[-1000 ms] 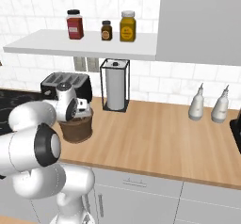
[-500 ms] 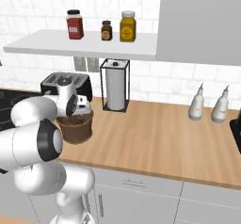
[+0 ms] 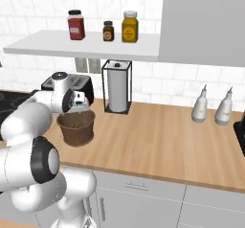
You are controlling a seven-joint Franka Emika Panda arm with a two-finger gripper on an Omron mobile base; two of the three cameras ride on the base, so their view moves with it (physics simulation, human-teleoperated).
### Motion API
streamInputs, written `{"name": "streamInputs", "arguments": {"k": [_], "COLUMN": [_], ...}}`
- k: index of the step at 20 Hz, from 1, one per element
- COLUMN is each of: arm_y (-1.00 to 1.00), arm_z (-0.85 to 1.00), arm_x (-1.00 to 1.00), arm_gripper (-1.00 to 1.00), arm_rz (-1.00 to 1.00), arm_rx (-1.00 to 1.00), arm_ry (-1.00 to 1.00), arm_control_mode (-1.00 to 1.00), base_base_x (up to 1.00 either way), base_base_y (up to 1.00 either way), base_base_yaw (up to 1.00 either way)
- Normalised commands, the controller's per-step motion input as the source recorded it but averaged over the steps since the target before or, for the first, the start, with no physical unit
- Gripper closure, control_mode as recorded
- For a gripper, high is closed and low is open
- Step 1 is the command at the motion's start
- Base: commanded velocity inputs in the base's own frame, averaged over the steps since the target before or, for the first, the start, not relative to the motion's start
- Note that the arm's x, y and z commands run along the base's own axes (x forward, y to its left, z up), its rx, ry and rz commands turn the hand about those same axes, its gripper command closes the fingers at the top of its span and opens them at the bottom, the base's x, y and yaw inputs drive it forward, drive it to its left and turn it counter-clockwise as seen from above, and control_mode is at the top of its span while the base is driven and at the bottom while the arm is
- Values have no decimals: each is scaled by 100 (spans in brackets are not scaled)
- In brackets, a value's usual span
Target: Open the cabinet, pick up the bread from the cabinet and place it in the basket. Then move the basket to the dining counter.
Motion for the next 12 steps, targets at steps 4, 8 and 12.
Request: {"name": "streamInputs", "arguments": {"k": [4, 8, 12], "arm_y": [38, 54, 5], "arm_z": [40, -36, -12], "arm_x": [-84, -30, -2], "arm_gripper": [-100, -100, -100], "arm_rz": [0, 5, 8], "arm_rx": [-15, -27, -21], "arm_ry": [-1, 1, 4], "arm_control_mode": [-100, -100, -100], "base_base_x": [0, 0, 0], "base_base_y": [0, 0, 0], "base_base_yaw": [0, 0, 0]}}
